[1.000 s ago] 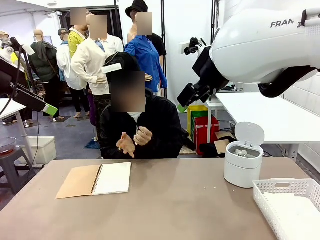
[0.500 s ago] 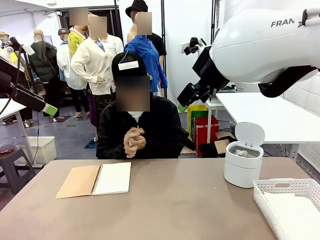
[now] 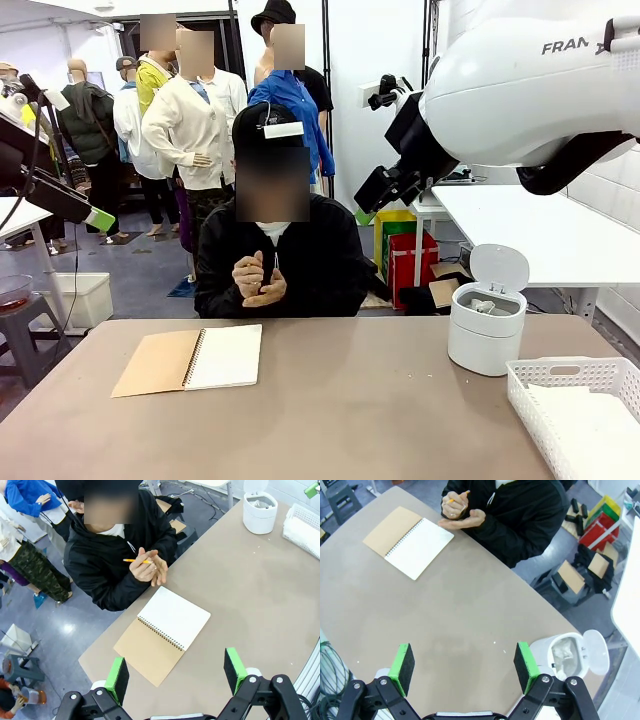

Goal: Sort the paper based on its condition.
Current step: If a person hands you a paper, place it in the Organizing basket , and if it's crumpled, put it in the Trash can.

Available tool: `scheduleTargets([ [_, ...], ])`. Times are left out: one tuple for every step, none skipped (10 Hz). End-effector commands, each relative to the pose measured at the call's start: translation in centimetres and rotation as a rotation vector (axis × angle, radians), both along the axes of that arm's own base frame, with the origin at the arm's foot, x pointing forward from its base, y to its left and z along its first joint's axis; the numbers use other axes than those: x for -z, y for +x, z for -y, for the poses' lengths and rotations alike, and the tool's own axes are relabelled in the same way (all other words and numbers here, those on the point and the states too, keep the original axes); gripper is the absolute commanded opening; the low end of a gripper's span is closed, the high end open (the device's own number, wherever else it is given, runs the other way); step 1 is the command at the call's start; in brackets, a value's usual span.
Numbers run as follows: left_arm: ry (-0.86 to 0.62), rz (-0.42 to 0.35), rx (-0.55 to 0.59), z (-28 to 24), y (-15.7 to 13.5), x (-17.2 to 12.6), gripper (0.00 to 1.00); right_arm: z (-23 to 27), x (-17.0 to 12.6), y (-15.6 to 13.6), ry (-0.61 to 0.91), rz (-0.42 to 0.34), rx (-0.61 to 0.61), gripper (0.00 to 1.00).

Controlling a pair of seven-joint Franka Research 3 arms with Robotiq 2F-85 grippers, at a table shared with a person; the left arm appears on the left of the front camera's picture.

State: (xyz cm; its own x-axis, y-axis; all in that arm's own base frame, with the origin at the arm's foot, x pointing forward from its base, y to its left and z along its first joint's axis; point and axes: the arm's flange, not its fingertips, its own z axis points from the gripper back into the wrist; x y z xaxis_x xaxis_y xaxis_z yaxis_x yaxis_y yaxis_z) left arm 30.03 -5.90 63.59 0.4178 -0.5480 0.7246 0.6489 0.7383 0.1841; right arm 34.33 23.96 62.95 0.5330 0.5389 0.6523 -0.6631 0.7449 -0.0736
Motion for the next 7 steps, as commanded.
scheduleTargets([
  [0.002,0.000,-0.004,-0.06,0.00,-0.01,1.00,0.02,0.11,0.03,0.002,0.003,0.002,1.00],
  [0.002,0.000,-0.004,-0.06,0.00,-0.01,1.00,0.02,0.11,0.03,0.002,0.003,0.002,1.00],
  [0.002,0.000,-0.004,-0.06,0.00,-0.01,1.00,0.02,0.11,0.03,0.002,0.003,0.002,1.00],
  [0.002,0.000,-0.004,-0.06,0.00,-0.01,1.00,0.02,0.11,0.03,0.002,0.003,0.002,1.00],
  [0.002,0.000,-0.004,-0.06,0.00,-0.01,1.00,0.02,0.11,0.03,0.002,0.003,0.002,1.00],
  [0.002,0.000,-0.004,-0.06,0.00,-0.01,1.00,0.02,0.11,0.03,0.002,0.003,0.002,1.00],
  [0.002,0.000,-0.004,-0.06,0.00,-0.01,1.00,0.02,0.11,0.03,0.002,0.003,0.002,1.00],
])
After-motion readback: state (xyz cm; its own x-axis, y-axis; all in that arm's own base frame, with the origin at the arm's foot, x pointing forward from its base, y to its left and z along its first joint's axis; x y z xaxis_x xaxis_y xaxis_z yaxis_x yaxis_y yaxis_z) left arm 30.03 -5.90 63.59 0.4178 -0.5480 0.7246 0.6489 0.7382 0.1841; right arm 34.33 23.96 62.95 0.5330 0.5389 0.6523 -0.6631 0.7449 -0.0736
